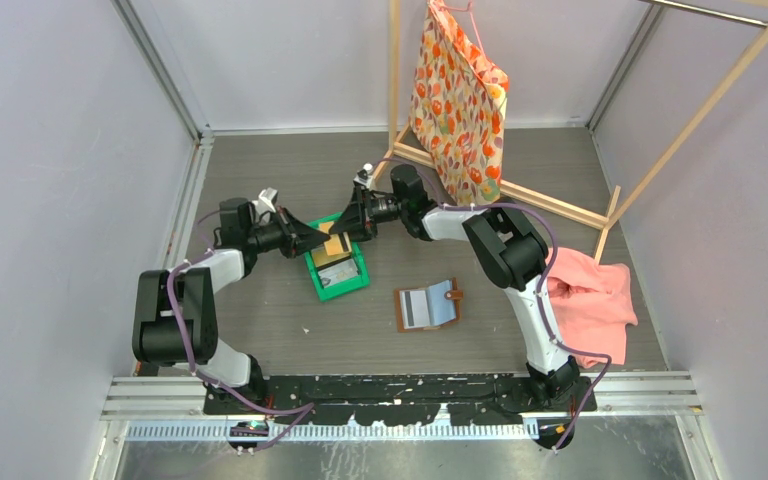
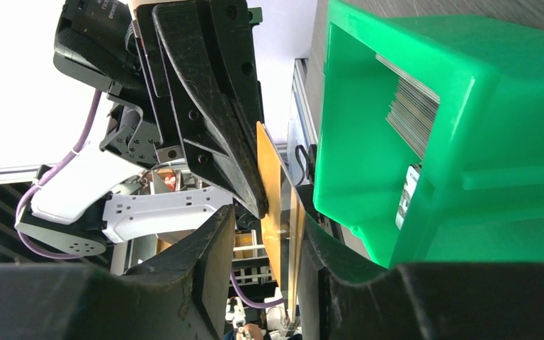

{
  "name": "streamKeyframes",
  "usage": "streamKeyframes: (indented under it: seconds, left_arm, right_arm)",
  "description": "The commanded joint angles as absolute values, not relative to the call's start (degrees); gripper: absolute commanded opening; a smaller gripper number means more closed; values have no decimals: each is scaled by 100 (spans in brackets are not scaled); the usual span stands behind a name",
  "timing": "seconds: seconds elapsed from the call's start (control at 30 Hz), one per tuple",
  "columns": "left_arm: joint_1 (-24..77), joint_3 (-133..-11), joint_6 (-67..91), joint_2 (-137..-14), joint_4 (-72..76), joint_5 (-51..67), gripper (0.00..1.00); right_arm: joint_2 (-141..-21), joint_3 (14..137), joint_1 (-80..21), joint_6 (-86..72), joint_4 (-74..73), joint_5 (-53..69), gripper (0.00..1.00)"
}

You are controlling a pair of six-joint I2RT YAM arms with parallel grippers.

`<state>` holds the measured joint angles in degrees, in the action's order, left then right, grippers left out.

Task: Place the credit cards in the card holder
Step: Place the credit card in the storage box.

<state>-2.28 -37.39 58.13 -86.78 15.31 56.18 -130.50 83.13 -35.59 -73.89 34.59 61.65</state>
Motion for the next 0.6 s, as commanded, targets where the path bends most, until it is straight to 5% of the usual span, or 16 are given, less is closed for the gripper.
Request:
streamKeyframes:
  seconds: [0.0, 0.2, 0.57]
  left_arm:
    - [-123, -3783, 5774, -8778, 1661, 5688, 0]
    - [-102, -3779, 5774, -8824, 1646, 5669, 1]
    - [-116, -3850, 5588, -8757, 1251, 5565, 21]
  right_arm:
    - [-12920, 8385, -3660, -7701, 4109, 6231, 41]
    - [-12919, 8394, -3666, -7777, 4166, 6224, 41]
    - [-12929, 8323, -3573, -7590, 3929, 6188, 36]
